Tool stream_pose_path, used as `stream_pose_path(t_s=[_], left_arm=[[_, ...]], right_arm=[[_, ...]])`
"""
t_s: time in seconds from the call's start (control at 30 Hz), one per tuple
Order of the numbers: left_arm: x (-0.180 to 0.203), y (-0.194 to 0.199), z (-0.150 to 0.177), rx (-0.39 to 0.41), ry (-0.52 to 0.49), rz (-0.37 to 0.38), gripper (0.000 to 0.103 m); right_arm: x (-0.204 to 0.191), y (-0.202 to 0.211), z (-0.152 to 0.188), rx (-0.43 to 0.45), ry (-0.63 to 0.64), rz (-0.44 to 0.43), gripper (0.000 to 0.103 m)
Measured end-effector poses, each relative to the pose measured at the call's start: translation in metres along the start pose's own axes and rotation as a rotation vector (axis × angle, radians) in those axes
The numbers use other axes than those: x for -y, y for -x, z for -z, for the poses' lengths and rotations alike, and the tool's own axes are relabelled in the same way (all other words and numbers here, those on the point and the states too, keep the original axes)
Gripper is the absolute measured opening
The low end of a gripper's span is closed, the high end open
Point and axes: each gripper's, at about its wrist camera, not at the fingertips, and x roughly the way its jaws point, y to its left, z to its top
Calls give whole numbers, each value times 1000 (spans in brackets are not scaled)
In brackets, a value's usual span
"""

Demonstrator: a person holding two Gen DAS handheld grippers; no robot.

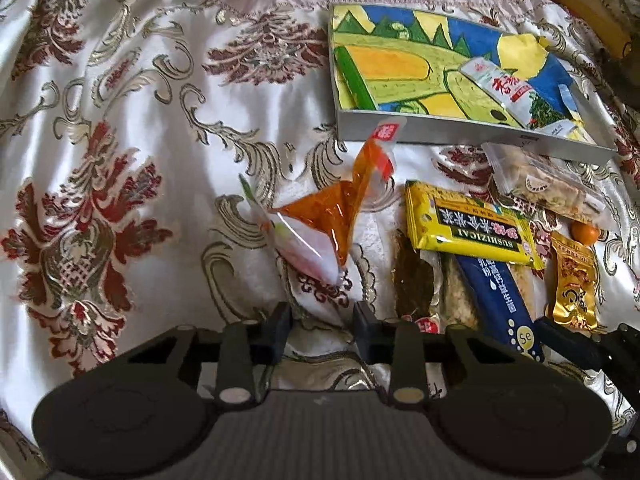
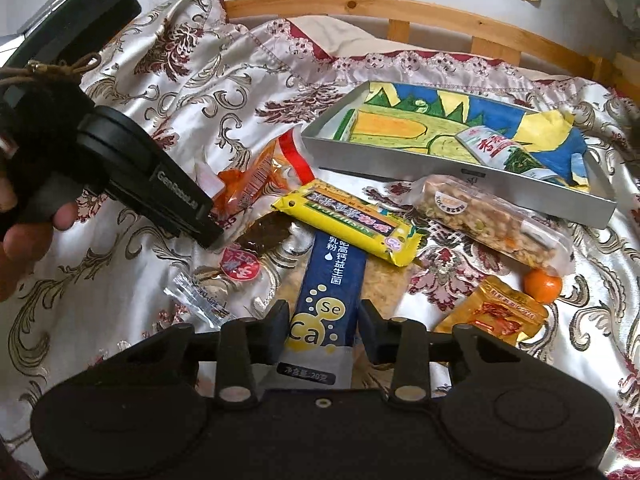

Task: Organize snacks

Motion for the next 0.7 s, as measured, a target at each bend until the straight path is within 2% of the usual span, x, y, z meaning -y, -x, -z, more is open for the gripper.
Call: stream_pose_path(t_s=[0.03,0.07,0.17,0.23,0.3,0.33,0.37,0.4,0.43,0.5,0.57,0.7], left_arm=[[-1,2,-1,12,-1,-2,43],[-1,4,-1,27,-2,-7,53],[2,8,-4,96,-39,-54,72],[8,3,-9,125,-89,-71,76],[13,-8,-15,128,-131,-88,75],[14,-14,-18,116,-141,-86,69],[14,-20,-20,98,-140,-73,60],[11,-25,-22,79,-123,-46,58],[9,-27,-21,74,-103,-35,56],[5,-26,-22,68,-81,-20,51],[1,-22,-22,60,-46,-8,45],[-4,-16,-14,22,12,11,44]], right_arm=[[0,0,0,2,-6,-1,41],[1,-1,1,9,-14,-8,44],[2,-5,0,27,-29,-10,47],[2,-10,-1,34,-40,-11,49],[2,-14,-2,46,-47,-16,52],[1,-16,-3,52,-44,-15,53],[1,-17,-3,58,-42,-12,53],[1,-18,-3,59,-43,-12,53],[1,-20,-3,57,-48,-9,51],[1,-21,-4,59,-47,17,40],[1,-21,-5,53,-52,25,37],[-1,-19,-4,40,-32,31,33]])
